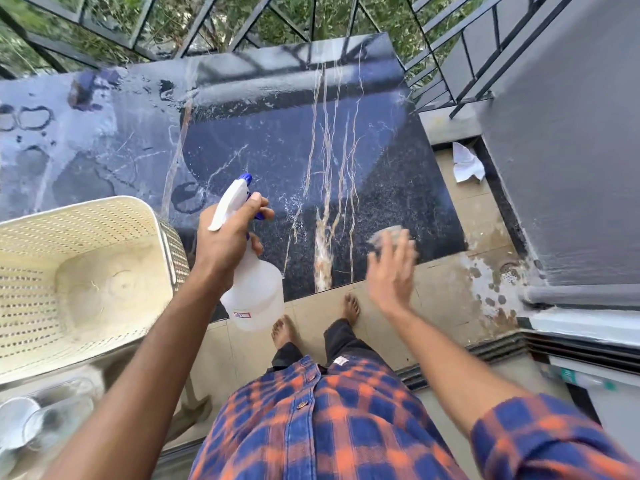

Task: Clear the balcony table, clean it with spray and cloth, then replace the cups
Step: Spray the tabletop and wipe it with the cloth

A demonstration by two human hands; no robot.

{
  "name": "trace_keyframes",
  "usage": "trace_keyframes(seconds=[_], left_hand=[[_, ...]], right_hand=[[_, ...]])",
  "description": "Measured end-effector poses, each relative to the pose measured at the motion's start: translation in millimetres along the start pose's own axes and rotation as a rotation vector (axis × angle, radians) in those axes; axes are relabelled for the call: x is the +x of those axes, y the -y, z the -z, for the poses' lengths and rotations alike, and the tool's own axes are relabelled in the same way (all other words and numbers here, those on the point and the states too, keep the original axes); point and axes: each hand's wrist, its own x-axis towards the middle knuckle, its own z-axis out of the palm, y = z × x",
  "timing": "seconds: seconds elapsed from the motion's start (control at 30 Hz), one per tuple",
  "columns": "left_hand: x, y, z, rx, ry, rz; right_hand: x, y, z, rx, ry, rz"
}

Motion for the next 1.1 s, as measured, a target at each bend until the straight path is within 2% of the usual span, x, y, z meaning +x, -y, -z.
trace_keyframes(seconds=[0.1,0.17,0.27,0.33,0.47,0.57,0.73,0.9,1.1], left_hand=[[2,0,-3,0.008,-0.012,0.003],[4,1,-6,0.017,-0.007,0.001],[7,0,-8,0.016,0.003,0.011],[8,-3,-10,0.002,0.008,0.012],[12,-9,-10,0.013,0.025,0.0],[17,-13,-10,0.021,0.049,-0.011],[29,-29,-11,0.014,0.046,-0.031],[57,-42,-18,-0.015,0.019,-0.021],[110,-63,-41,-0.035,-0.064,-0.006]], right_hand=[[-61,72,-36,-0.037,0.144,0.441],[-86,99,-49,-0.048,0.262,0.672],[-70,92,-40,-0.032,0.286,0.772],[-43,65,-23,-0.022,0.266,0.663],[31,-25,19,-0.048,0.145,0.101],[67,-72,53,0.015,0.134,-0.09],[78,-67,49,0.062,0.097,-0.172],[101,-65,52,0.04,0.062,-0.167],[207,-48,63,0.067,0.099,-0.011]])
